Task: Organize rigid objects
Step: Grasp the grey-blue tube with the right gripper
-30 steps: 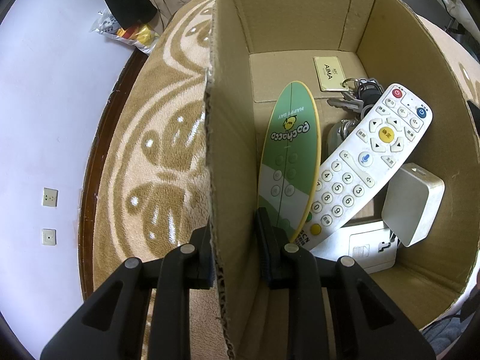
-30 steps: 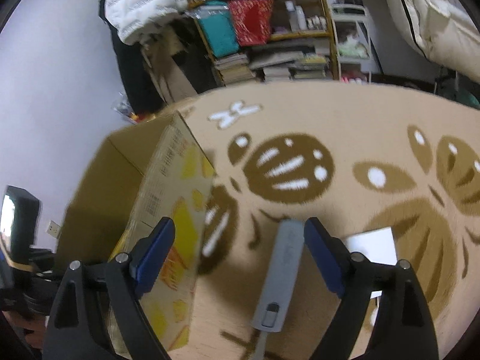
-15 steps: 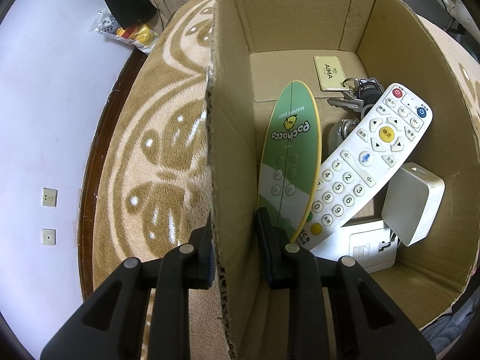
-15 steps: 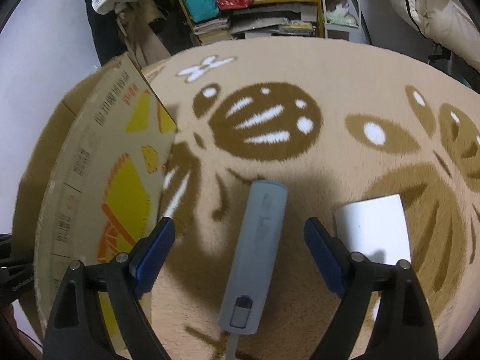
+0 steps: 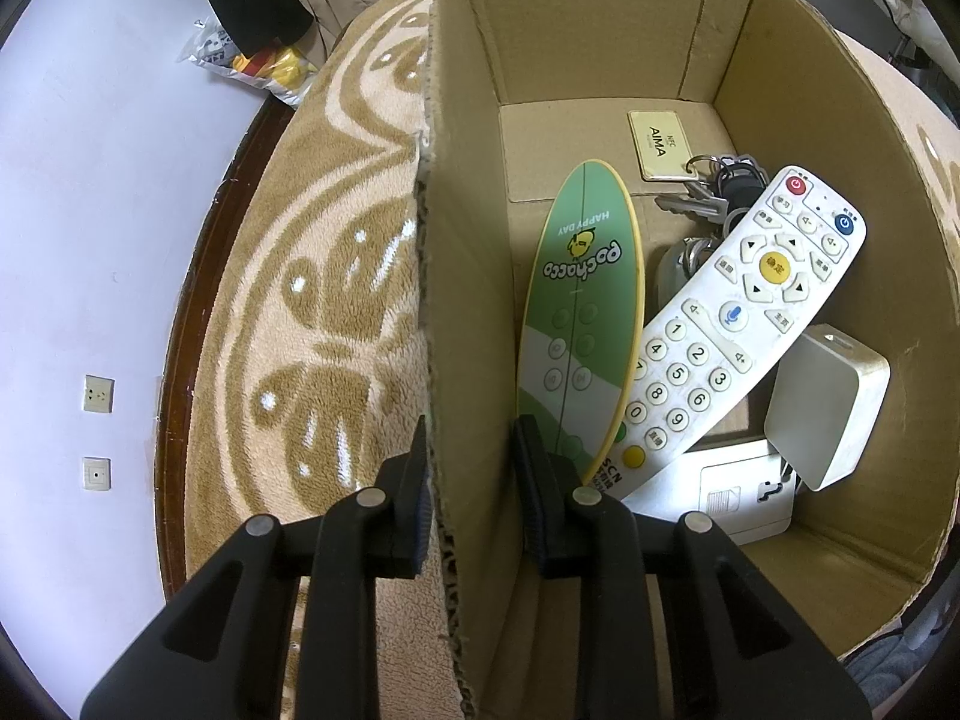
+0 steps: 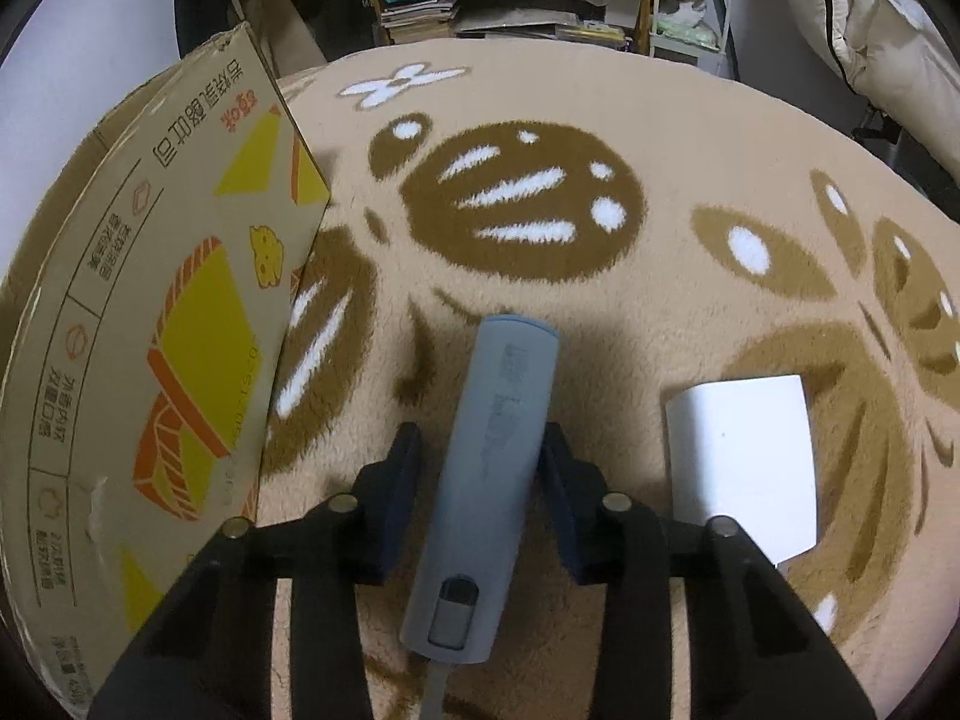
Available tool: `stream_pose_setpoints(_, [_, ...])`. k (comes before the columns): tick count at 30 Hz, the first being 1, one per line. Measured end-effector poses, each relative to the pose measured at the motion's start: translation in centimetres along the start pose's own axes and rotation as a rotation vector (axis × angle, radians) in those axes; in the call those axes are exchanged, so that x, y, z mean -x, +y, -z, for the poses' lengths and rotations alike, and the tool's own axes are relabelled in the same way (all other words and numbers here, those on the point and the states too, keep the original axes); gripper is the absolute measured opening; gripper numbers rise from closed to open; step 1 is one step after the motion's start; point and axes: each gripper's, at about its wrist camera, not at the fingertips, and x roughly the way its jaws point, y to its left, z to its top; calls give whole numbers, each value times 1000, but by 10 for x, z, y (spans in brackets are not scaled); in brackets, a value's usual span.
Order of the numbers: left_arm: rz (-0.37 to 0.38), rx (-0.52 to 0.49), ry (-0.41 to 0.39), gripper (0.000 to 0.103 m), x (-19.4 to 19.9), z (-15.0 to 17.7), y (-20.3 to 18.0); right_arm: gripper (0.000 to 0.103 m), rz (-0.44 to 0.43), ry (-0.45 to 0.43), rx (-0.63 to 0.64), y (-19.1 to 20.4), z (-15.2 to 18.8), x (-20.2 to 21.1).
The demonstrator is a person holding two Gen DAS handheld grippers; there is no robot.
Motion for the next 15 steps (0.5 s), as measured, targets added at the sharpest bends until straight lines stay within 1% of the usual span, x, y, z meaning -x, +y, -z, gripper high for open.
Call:
stream_pose_setpoints(1, [0,0,0,25,0,0,0,34,6,2,-2,0,0,0])
stream_pose_setpoints(3, [0,0,0,25,0,0,0,33,8,2,-1,-1,0,0])
stream_pose_setpoints(5, [0,0,0,25,0,0,0,29,11,1,2,-1,0,0])
stream_pose_setpoints(15, [-1,-1,0,25,0,0,0,29,46,-7,9,6,2,2])
